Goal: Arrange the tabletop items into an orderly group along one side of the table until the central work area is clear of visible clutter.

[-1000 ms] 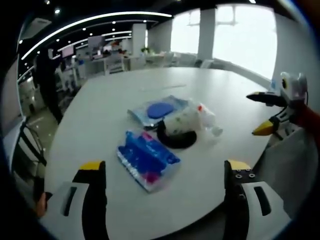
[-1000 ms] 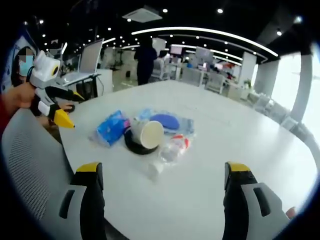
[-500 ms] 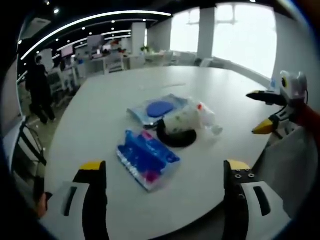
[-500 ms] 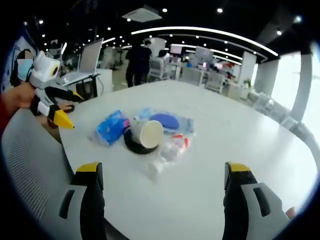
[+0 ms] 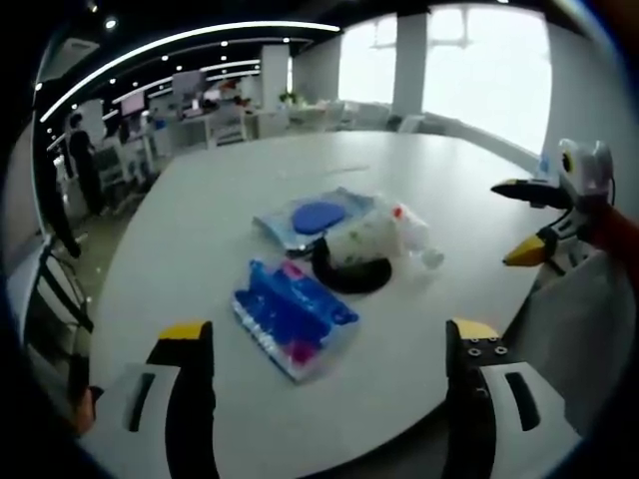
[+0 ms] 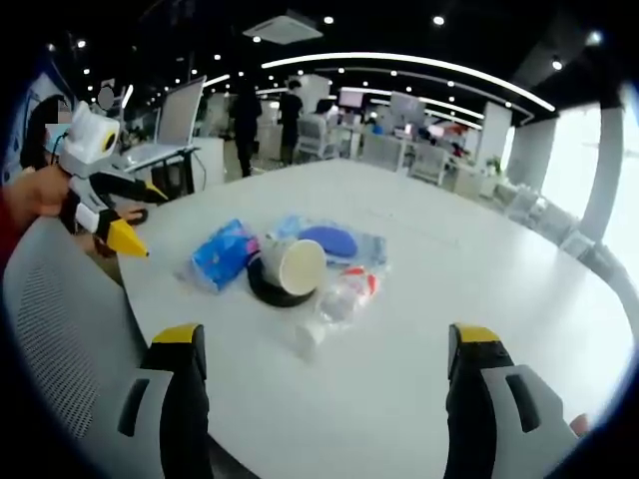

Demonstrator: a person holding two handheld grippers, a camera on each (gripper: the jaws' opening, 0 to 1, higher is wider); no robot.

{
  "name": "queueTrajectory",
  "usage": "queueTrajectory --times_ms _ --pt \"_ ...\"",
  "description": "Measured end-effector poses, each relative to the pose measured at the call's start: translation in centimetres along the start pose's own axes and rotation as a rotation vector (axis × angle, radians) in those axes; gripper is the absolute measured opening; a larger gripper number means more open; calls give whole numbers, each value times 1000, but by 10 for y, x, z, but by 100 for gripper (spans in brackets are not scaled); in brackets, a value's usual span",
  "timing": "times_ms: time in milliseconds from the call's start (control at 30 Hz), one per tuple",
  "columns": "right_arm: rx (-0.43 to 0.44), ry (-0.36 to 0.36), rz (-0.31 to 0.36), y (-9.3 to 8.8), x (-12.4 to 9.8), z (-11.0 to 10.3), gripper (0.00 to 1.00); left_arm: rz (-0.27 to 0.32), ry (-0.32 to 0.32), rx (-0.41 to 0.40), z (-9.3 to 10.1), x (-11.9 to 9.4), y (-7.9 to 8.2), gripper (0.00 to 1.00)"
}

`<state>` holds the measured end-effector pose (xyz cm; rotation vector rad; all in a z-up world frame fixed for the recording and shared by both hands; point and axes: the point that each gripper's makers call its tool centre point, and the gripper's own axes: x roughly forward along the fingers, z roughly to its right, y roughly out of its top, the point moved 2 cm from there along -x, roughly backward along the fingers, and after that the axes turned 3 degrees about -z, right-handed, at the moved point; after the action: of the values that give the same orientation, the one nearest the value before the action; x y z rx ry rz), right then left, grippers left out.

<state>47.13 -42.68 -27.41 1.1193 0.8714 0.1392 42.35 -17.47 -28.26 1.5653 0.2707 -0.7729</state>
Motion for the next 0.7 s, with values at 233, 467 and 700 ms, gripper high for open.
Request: queueTrajectory --times_ms 233,467,700 --pt "3 -2 1 0 0 2 100 -2 -4 5 1 1 0 93" --pt "-8 3 -2 2 1 5 99 -4 -7 9 1 3 3 93" --pt "-32 3 2 10 2 15 95 -5 -11 21 -1 8 8 92"
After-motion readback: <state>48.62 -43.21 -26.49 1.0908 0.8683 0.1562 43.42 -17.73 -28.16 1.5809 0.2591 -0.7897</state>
